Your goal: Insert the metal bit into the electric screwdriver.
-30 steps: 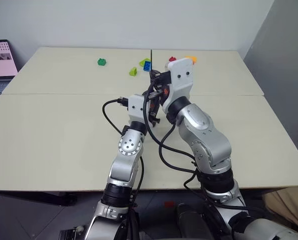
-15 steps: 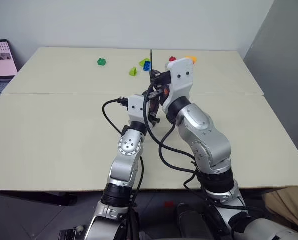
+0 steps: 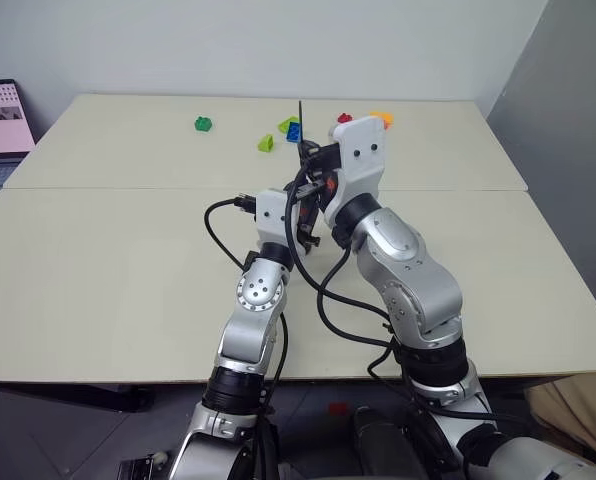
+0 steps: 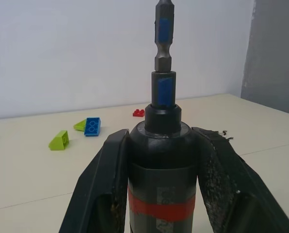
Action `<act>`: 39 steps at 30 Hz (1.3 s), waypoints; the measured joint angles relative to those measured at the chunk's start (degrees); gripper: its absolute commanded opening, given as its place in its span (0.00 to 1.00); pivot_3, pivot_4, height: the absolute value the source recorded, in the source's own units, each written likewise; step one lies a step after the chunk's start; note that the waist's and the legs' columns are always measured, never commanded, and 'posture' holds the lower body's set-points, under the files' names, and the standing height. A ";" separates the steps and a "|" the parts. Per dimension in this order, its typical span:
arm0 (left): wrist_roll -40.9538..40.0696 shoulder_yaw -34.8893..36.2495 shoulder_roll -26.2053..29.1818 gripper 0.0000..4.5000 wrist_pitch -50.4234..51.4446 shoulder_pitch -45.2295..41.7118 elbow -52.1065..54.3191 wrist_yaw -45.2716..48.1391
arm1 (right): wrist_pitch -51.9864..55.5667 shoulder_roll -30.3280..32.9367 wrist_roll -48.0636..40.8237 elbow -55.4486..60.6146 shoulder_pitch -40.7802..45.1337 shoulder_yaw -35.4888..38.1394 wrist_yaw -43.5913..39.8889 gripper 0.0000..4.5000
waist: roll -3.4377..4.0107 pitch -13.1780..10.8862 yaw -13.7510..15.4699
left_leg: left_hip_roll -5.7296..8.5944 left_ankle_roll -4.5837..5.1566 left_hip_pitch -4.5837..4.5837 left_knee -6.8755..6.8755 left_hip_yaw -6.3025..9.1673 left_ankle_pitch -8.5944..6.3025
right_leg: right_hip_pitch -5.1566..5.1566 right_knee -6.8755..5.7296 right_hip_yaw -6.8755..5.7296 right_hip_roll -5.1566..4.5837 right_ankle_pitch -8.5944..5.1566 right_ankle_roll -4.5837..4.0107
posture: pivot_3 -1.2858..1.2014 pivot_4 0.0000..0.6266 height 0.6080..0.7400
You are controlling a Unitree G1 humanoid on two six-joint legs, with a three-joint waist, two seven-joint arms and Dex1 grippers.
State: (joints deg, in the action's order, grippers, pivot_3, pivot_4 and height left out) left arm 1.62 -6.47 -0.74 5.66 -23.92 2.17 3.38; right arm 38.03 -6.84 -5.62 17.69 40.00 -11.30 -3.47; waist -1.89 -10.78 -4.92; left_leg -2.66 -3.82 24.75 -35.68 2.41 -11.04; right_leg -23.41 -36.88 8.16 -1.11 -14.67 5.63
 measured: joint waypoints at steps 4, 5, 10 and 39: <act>-0.01 0.00 0.01 0.36 0.00 0.00 0.02 0.00 | -0.33 0.10 0.31 0.00 0.00 0.01 0.03 0.00 | 0.00 0.00 0.00 | 0.00 0.00 0.00 0.01 0.00 0.00 | -0.01 0.00 0.00 0.00 0.00 0.00 | 0.52 0.24 1.00; -0.01 0.00 0.01 0.36 0.00 0.00 0.04 0.00 | -0.64 0.14 0.36 0.00 0.00 0.01 0.02 0.00 | 0.00 0.00 0.00 | 0.00 0.00 0.01 0.01 0.00 0.00 | -0.02 0.00 0.00 0.00 0.00 0.00 | 0.52 0.24 1.00; -0.02 -0.01 0.04 0.36 0.03 0.00 0.07 0.03 | -1.90 0.52 0.53 0.00 0.00 -0.05 -0.04 0.00 | 0.00 0.00 0.00 | 0.00 0.00 0.01 0.03 0.00 0.00 | -0.02 0.01 0.00 0.00 0.00 0.00 | 0.52 0.24 1.00; -0.04 -0.24 0.26 0.36 -0.01 0.13 0.30 0.10 | -0.53 0.07 -0.02 0.00 -0.20 -0.12 -0.18 0.00 | 0.00 0.00 0.00 | 0.00 0.00 0.01 0.13 -0.01 0.00 | -0.07 0.01 0.01 0.00 -0.01 -0.01 | 0.52 0.24 1.00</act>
State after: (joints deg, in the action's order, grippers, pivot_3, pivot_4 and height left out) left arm 1.58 -6.70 -0.48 5.65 -23.79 2.46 3.48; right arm 37.50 -6.78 -5.64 17.69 39.80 -11.42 -3.65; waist -1.89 -10.78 -4.92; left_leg -2.66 -3.82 24.76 -35.55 2.40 -11.04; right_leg -23.49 -36.87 8.17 -1.11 -14.68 5.62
